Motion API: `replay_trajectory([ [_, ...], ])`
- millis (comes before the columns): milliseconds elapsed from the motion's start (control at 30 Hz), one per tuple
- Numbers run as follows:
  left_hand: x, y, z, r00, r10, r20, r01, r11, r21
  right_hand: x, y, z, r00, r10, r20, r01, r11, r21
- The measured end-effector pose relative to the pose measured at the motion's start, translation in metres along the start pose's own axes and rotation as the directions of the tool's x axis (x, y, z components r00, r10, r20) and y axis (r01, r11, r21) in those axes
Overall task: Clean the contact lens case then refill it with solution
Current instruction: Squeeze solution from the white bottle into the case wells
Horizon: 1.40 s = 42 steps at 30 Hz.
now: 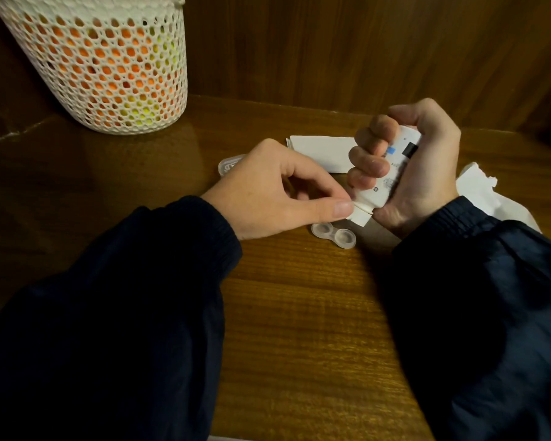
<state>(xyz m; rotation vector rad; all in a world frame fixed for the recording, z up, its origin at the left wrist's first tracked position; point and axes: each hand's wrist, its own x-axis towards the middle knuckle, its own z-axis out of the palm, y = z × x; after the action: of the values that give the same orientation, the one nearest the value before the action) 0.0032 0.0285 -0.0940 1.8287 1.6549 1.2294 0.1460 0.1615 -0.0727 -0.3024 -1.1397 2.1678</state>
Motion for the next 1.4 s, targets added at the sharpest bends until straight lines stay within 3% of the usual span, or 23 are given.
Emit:
replay_trajectory([
  [200, 0.000, -0.001, -0.002, 0.999, 0.005, -0.043, -0.005, 1.000, -0.012, 0.002, -0.002, 0.000, 0.999, 0.006, 0.040, -0.009, 0.997, 0.078],
  [467, -0.002, -0.003, -0.014, 0.991, -0.027, -0.129, 0.033, 0.998, 0.050, 0.013, 0.001, 0.015, 0.998, -0.010, 0.058, 0.010, 1.000, -0.005],
  [800, -0.001, -0.005, -0.016, 0.997, -0.022, -0.075, 0.027, 0.998, 0.063, 0.016, 0.009, 0.012, 0.998, 0.058, 0.000, -0.058, 0.998, -0.006],
  [1400, -0.002, -0.004, -0.016, 0.997, -0.044, -0.057, 0.045, 0.999, 0.024, 0.016, 0.016, 0.013, 0.999, 0.035, -0.029, -0.036, 0.999, -0.022],
])
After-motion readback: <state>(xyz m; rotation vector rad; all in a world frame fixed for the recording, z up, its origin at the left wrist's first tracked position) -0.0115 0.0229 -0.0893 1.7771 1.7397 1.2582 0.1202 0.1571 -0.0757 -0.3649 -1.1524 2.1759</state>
